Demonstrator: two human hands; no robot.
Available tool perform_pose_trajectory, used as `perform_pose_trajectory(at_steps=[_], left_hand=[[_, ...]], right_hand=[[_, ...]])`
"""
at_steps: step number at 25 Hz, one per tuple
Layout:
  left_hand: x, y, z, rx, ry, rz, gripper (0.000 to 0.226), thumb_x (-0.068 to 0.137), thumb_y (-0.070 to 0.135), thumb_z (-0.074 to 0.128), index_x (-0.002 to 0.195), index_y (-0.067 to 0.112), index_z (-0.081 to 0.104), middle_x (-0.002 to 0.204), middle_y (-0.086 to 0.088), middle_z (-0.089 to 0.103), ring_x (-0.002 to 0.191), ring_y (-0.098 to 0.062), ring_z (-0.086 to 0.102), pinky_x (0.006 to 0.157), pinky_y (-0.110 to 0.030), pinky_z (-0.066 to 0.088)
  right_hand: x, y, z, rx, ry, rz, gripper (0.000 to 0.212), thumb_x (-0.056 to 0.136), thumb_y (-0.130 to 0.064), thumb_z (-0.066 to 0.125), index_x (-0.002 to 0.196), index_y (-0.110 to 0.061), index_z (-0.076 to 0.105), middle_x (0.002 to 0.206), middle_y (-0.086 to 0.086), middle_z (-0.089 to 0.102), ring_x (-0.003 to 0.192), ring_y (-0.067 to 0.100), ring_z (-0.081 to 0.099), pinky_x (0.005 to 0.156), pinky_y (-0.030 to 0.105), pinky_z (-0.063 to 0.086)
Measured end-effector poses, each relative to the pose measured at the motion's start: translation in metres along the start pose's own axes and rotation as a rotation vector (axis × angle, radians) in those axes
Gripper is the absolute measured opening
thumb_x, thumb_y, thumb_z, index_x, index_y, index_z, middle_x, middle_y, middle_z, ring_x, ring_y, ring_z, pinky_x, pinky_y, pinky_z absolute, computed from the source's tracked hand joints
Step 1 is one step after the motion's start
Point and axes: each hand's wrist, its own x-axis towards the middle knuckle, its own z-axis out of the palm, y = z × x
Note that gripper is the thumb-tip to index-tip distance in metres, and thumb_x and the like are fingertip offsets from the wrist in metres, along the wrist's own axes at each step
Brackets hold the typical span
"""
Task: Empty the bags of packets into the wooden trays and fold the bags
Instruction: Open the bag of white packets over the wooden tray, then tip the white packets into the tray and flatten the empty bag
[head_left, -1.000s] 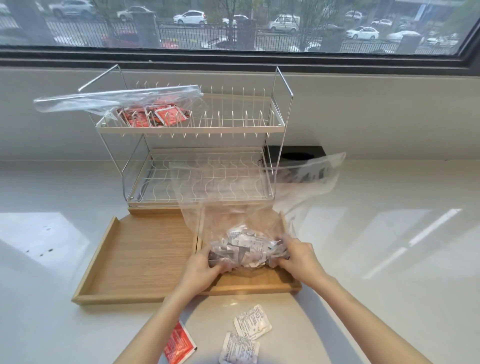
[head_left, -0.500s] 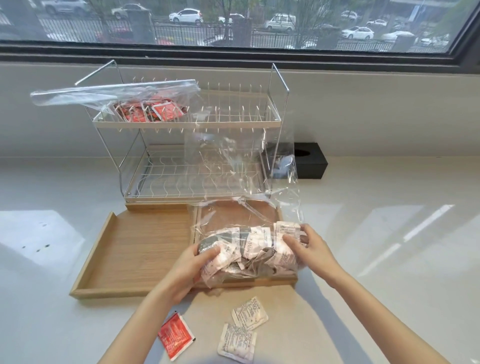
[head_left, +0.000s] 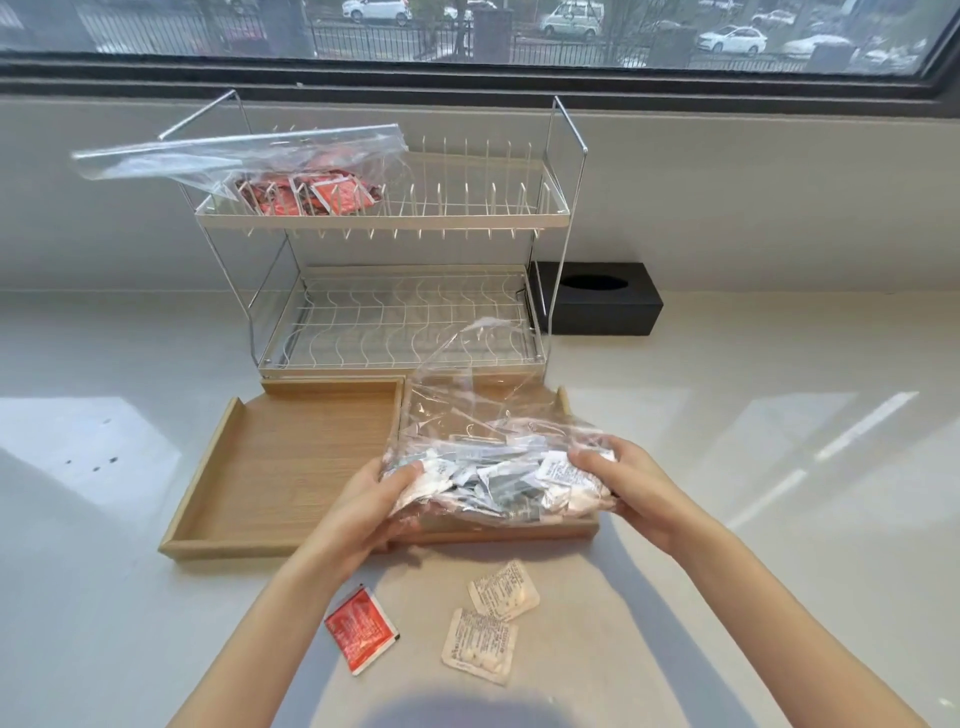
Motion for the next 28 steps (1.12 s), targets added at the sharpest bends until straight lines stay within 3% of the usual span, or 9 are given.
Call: perform_pose_trajectory(at_steps=[3, 7, 11, 13, 19, 25, 28], left_hand=[[-0.006, 0.014, -0.001, 0.082, 0.020, 0.051, 0.027, 0.090, 0.020, 0.049, 0.113, 0.006, 0.053, 0.076, 0.000, 0.065, 0.045, -0.001, 0.061, 0.040, -0.015, 0.046], [-0.014, 0.031, -0.005, 0.088, 0.020, 0.093, 0.032, 0.090, 0.027, 0.049, 0.111, 0.003, 0.055, 0.079, -0.004, 0.066, 0.051, -0.001, 0.063, 0.040, -0.014, 0.045], [-0.017, 0.054, -0.008, 0.061, -0.005, 0.170, 0.022, 0.091, 0.024, 0.046, 0.098, 0.008, 0.059, 0.062, 0.004, 0.068, 0.048, -0.001, 0.060, 0.043, -0.016, 0.049], [-0.018, 0.060, -0.008, 0.035, -0.031, 0.150, 0.019, 0.092, 0.021, 0.044, 0.095, 0.010, 0.060, 0.060, 0.006, 0.069, 0.050, -0.001, 0.062, 0.047, -0.017, 0.052], [-0.015, 0.064, -0.012, 0.027, -0.054, 0.137, 0.031, 0.089, 0.010, 0.050, 0.120, 0.009, 0.045, 0.096, -0.003, 0.064, 0.061, -0.007, 0.067, 0.051, -0.017, 0.054], [-0.013, 0.098, -0.012, 0.097, 0.067, 0.336, 0.043, 0.087, 0.031, 0.052, 0.122, 0.008, 0.043, 0.086, -0.003, 0.068, 0.057, -0.008, 0.068, 0.040, -0.015, 0.047], [-0.015, 0.105, -0.014, 0.064, 0.033, 0.261, 0.057, 0.085, 0.033, 0.054, 0.130, 0.007, 0.030, 0.089, -0.005, 0.063, 0.053, -0.005, 0.066, 0.042, -0.017, 0.050]], right_hand=[[-0.005, -0.021, 0.004, 0.020, 0.000, -0.030, 0.012, 0.088, -0.007, 0.052, 0.098, -0.011, 0.058, 0.089, 0.009, 0.066, 0.064, 0.014, 0.063, 0.058, 0.023, 0.052], [-0.015, -0.043, 0.004, 0.061, -0.004, -0.107, 0.009, 0.088, -0.008, 0.053, 0.093, -0.011, 0.060, 0.078, 0.005, 0.067, 0.054, 0.008, 0.063, 0.052, 0.018, 0.050], [-0.013, -0.062, -0.001, 0.114, 0.040, -0.120, 0.038, 0.087, -0.015, 0.056, 0.123, -0.012, 0.045, 0.089, 0.006, 0.066, 0.058, 0.009, 0.063, 0.054, 0.018, 0.051], [-0.011, -0.067, -0.001, 0.117, 0.057, -0.107, 0.046, 0.087, -0.015, 0.057, 0.130, -0.014, 0.039, 0.088, 0.005, 0.065, 0.053, 0.007, 0.062, 0.052, 0.017, 0.051], [-0.011, -0.073, -0.004, 0.118, -0.030, -0.144, 0.045, 0.087, -0.007, 0.054, 0.130, -0.017, 0.042, 0.094, 0.010, 0.064, 0.059, 0.010, 0.066, 0.058, 0.019, 0.056], [-0.015, -0.111, -0.008, 0.088, 0.038, -0.327, 0.034, 0.090, -0.016, 0.052, 0.123, -0.022, 0.049, 0.082, 0.000, 0.058, 0.053, 0.003, 0.058, 0.050, 0.016, 0.050], [-0.015, -0.114, -0.008, 0.077, -0.010, -0.293, 0.038, 0.087, -0.011, 0.055, 0.123, -0.020, 0.049, 0.074, -0.003, 0.061, 0.055, 0.001, 0.060, 0.056, 0.013, 0.051]])
